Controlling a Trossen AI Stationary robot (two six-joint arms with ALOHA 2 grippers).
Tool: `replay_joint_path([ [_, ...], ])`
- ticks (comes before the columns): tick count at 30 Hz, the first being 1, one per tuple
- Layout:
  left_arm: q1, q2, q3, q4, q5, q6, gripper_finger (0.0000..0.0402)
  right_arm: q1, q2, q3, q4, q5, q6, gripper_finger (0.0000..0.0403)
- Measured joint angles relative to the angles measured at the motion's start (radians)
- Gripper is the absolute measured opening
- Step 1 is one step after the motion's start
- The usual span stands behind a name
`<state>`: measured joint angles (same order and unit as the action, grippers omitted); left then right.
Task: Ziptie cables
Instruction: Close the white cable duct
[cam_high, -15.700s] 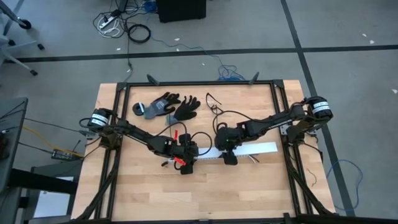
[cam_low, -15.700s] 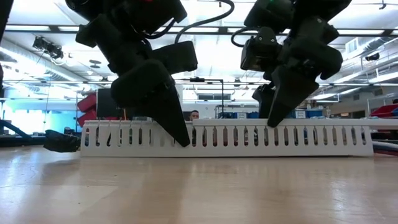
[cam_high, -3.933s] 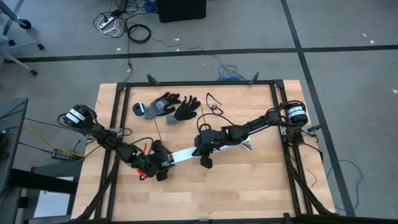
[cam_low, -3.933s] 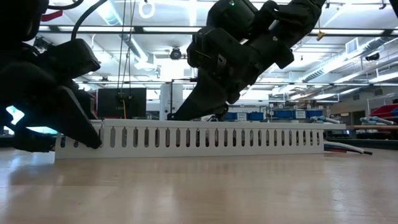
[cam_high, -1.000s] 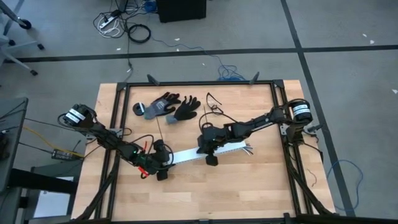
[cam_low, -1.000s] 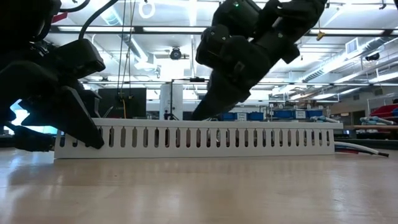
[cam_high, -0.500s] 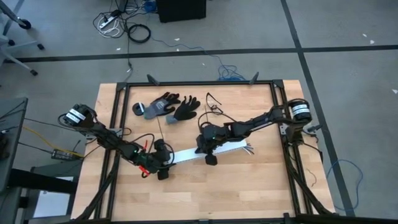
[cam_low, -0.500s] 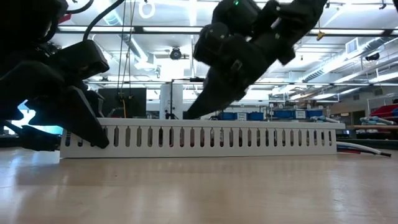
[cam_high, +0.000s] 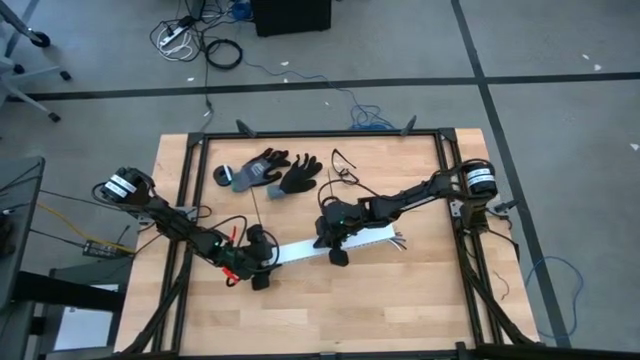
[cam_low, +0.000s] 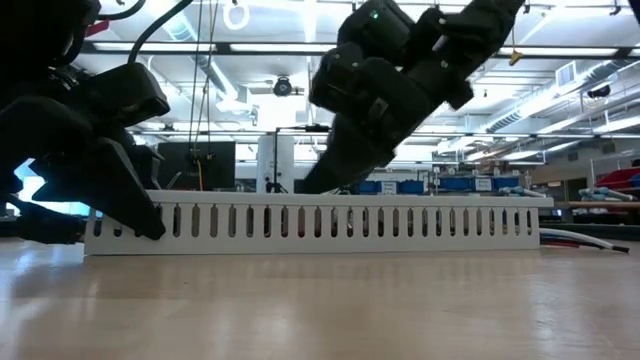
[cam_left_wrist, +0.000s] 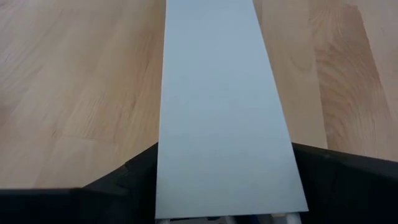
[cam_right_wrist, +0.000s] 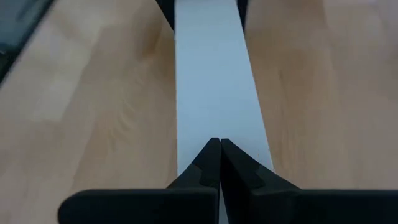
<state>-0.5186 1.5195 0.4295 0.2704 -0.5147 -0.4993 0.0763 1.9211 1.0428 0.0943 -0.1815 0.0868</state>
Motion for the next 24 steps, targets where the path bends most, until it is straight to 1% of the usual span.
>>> replay_joint_path([
  [5,0.000,-0.001,-0.002,-0.004,0.013,-0.002,0.0243,-0.011,0.063,0.000,0.159,-0.065,0.002,0.0000],
  [8,0.000,-0.001,-0.002,-0.001,0.018,-0.001,0.0243,-0.019,0.066,0.000,0.173,-0.069,-0.001,0.0000],
  [12,0.003,-0.005,-0.002,0.006,0.050,-0.022,0.0243,-0.022,0.066,0.000,0.165,-0.072,0.000,0.0000],
  [18,-0.002,-0.102,-0.025,-0.081,0.112,-0.024,0.0253,-0.022,0.069,0.001,0.178,-0.073,0.000,0.0000],
  [24,-0.021,-0.244,-0.082,-0.082,0.132,-0.018,0.0264,-0.021,0.069,0.000,0.173,-0.078,-0.001,0.0000],
])
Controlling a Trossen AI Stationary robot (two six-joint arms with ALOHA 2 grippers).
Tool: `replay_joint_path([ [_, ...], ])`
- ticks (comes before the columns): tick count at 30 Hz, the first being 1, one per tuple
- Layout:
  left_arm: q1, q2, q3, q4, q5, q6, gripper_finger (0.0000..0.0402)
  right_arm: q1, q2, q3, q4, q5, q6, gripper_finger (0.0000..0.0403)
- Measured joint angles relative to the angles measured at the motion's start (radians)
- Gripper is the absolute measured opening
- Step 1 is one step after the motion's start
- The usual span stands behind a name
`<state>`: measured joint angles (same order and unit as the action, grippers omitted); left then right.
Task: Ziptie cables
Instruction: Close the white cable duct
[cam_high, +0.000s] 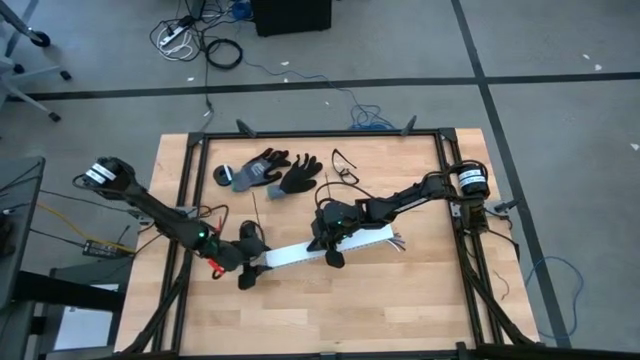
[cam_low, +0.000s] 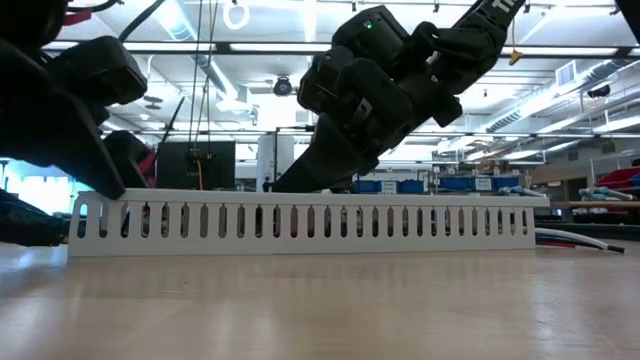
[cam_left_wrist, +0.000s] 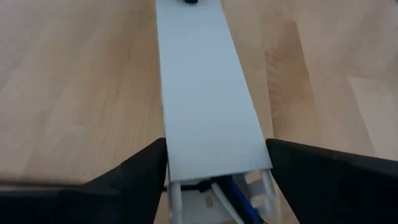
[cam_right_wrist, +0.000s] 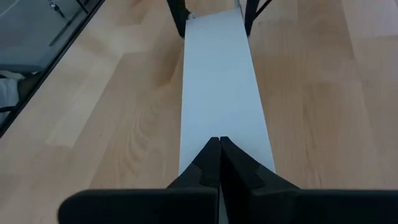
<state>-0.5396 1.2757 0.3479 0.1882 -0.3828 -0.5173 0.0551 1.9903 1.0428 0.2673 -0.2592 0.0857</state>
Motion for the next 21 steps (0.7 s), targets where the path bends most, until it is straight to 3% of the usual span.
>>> replay_joint_path([
  [8,-0.013,-0.059,-0.041,-0.048,0.017,-0.080,0.0264,-0.004,0.000,-0.001,-0.003,-0.002,-0.009,0.0000],
  [21,-0.013,0.028,-0.014,-0.077,-0.043,-0.071,0.0264,-0.018,0.000,-0.002,0.005,0.004,0.044,0.0000],
])
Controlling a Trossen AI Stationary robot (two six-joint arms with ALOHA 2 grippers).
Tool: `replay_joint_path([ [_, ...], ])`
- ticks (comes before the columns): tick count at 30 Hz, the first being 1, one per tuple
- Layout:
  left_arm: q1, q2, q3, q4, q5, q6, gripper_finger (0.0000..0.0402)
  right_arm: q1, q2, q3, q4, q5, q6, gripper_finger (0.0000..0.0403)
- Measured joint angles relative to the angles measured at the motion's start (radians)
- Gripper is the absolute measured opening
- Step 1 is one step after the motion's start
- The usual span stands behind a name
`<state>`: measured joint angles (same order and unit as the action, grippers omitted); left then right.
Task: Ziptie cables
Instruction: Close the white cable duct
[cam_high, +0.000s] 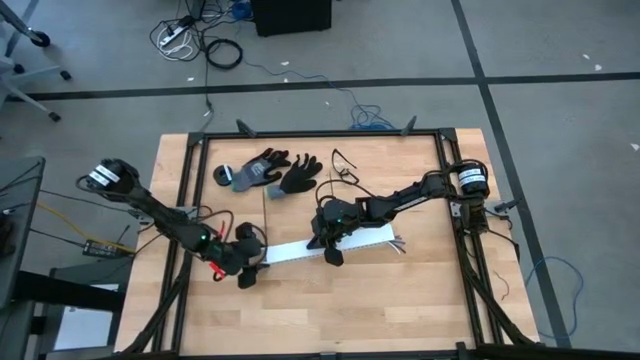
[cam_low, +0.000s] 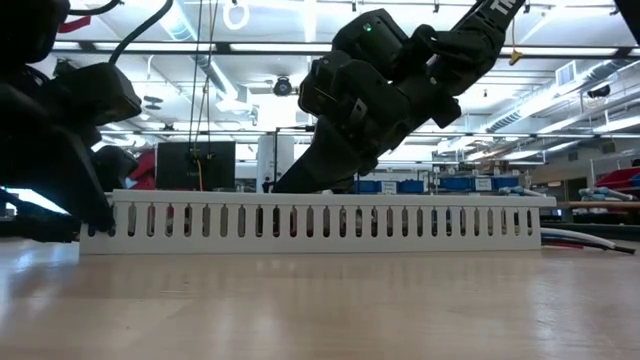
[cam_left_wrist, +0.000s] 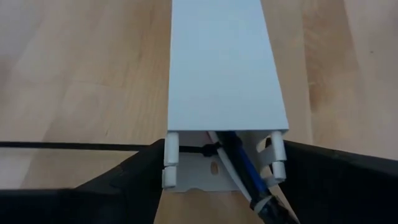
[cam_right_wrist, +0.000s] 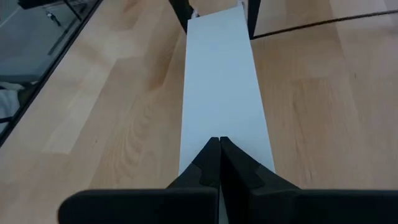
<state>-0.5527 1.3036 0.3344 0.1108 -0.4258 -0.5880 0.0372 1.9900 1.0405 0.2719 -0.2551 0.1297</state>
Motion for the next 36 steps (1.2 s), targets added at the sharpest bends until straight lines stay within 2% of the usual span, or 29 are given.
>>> replay_joint_path([
  [10,0.000,0.037,0.001,0.004,-0.072,0.001,0.0260,0.000,0.000,-0.002,0.011,0.034,0.002,0.0000],
  [18,0.000,0.037,0.001,0.003,-0.074,0.002,0.0236,-0.001,-0.003,-0.004,0.035,0.030,0.002,0.0000],
  [28,0.001,0.038,0.001,0.006,-0.074,0.001,0.0234,0.003,-0.038,-0.007,0.091,0.048,-0.037,0.0000],
  [36,0.001,0.038,0.001,0.005,-0.074,0.001,0.0234,0.014,-0.089,-0.006,-0.012,0.091,-0.053,0.0000],
])
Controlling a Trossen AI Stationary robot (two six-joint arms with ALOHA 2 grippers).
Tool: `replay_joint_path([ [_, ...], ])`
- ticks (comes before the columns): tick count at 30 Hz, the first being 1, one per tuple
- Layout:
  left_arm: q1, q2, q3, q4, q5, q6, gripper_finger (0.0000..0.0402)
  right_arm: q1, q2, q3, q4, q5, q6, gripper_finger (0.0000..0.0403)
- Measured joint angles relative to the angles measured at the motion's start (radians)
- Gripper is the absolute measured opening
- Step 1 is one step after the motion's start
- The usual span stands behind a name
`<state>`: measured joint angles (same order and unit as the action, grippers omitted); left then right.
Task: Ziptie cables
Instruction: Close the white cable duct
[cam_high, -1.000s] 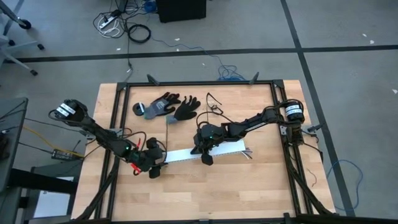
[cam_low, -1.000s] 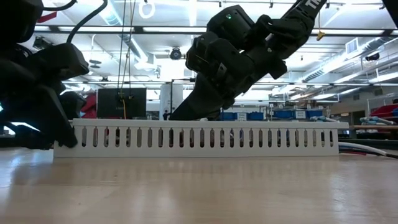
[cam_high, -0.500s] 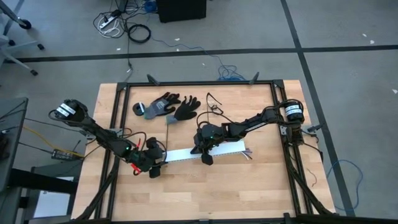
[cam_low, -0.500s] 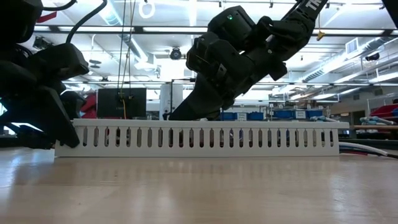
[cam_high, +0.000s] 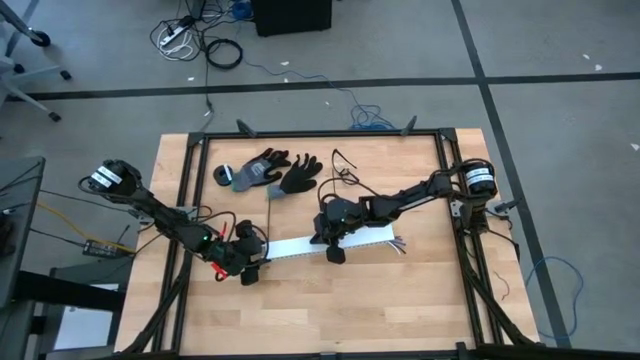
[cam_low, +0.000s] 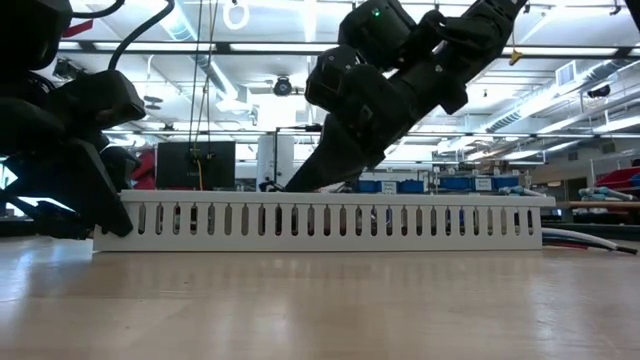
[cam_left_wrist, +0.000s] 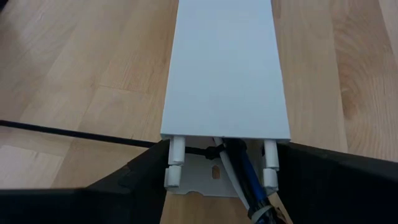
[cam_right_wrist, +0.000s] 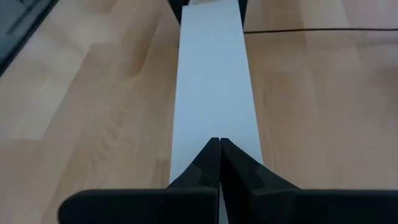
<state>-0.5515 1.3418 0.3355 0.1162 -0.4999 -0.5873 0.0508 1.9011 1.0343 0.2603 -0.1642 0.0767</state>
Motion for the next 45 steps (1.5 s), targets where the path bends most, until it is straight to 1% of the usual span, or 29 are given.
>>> replay_joint_path([
  [11,0.000,0.000,0.000,0.001,0.001,0.001,0.0234,0.009,-0.002,0.004,-0.047,0.019,0.000,0.0000],
  [17,-0.001,-0.001,-0.001,-0.002,0.002,0.005,0.0234,0.009,0.068,0.008,0.028,-0.005,0.004,0.0000],
  [21,-0.001,-0.001,-0.001,0.001,0.000,0.011,0.0234,0.009,0.084,0.007,0.063,-0.002,0.006,0.0000],
  [24,-0.001,0.000,-0.002,0.014,-0.012,0.032,0.0234,0.010,0.086,0.007,0.084,0.000,0.005,0.0000],
  [30,-0.001,0.002,-0.006,0.031,-0.066,0.062,0.0234,0.013,0.086,0.008,0.060,0.019,0.028,0.0000],
  [34,-0.001,0.002,-0.032,0.067,-0.121,0.062,0.0234,0.015,0.086,0.008,0.037,0.057,0.054,0.0000],
  [38,0.000,0.002,-0.077,0.163,-0.161,0.057,0.0234,0.015,0.086,0.008,0.034,0.078,0.062,0.0000],
  [41,0.001,0.002,-0.108,0.228,-0.171,0.046,0.0234,0.015,0.086,0.007,0.042,0.080,0.062,0.0000],
  [45,0.001,0.001,-0.132,0.263,-0.182,0.030,0.0234,0.014,0.088,0.014,0.052,0.077,0.061,0.0000],
])
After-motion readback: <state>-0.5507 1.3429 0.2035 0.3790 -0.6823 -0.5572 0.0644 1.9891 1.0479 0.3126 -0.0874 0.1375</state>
